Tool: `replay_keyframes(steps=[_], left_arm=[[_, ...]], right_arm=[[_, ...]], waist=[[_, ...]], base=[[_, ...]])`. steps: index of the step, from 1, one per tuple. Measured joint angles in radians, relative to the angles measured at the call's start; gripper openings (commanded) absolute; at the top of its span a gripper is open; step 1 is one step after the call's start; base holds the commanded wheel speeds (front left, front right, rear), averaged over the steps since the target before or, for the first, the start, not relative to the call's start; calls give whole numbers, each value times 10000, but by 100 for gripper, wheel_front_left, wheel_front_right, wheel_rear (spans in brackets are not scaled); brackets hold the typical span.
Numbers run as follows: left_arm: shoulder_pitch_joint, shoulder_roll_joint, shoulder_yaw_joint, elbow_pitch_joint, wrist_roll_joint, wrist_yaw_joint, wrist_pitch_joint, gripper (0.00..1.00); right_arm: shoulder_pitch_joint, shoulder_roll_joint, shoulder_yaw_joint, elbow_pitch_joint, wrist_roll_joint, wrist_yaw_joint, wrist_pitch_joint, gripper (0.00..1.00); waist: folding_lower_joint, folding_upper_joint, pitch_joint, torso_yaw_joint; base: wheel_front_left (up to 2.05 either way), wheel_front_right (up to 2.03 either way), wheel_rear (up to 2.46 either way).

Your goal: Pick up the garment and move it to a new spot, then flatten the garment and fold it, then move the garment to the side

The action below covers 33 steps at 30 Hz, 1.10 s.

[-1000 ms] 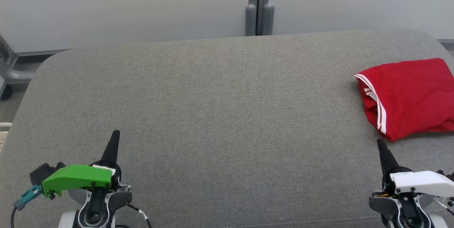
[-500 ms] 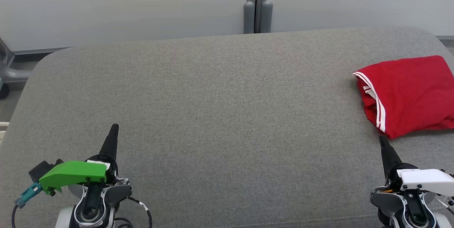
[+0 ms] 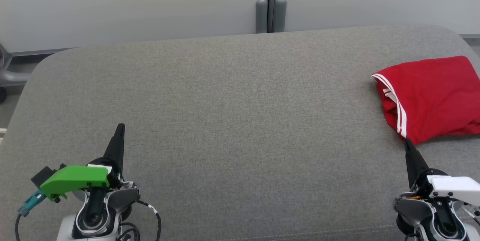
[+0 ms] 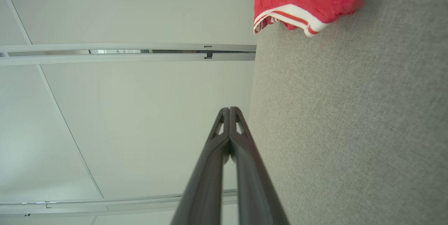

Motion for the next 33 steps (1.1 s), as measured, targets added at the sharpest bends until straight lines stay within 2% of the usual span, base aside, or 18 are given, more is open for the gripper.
replay_keyframes(steps=[9, 33], left_arm=[[-139, -69, 148, 88, -435, -104, 102, 0], [-151, -73, 150, 88, -437, -127, 102, 0]], right_arm=[[-15, -6, -65, -52, 489, 0, 84, 0], [-18, -6, -67, -56, 491, 0, 84, 0]], waist=[[0, 0, 51, -35], [0, 0, 51, -35]], base=[[0, 0, 0], [0, 0, 0]])
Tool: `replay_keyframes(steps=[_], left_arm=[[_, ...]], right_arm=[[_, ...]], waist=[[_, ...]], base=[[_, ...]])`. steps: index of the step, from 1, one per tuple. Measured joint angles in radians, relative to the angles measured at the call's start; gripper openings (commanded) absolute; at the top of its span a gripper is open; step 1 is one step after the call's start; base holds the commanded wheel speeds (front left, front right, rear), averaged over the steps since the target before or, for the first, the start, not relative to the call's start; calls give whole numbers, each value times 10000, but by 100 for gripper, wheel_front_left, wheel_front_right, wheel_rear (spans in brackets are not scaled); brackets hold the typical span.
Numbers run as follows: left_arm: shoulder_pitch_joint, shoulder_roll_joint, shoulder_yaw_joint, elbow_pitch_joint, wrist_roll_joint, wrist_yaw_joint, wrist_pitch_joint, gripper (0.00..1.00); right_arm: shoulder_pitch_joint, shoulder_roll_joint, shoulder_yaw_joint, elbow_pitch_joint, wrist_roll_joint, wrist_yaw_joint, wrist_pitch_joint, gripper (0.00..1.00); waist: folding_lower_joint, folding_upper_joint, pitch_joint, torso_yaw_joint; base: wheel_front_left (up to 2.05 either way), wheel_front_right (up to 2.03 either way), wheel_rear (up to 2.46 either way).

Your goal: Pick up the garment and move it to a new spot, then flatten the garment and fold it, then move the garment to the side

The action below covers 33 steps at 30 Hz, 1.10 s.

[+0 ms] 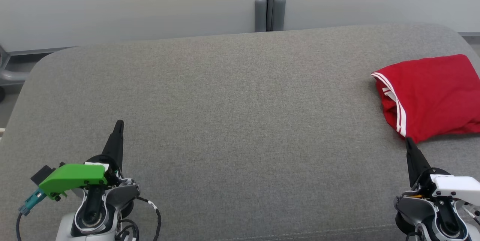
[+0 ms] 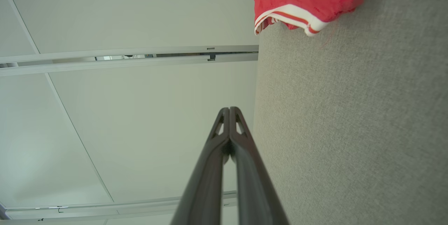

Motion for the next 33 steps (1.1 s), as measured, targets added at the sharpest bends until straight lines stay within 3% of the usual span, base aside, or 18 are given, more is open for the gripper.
replay_keyframes(steps=[33], left_arm=[[-1, -2, -2, 0, 0, -2, 0, 0]], right_arm=[[-1, 0, 0, 0, 0, 0, 0, 0]], waist=[[0, 0, 0, 0]], base=[[0, 0, 0]])
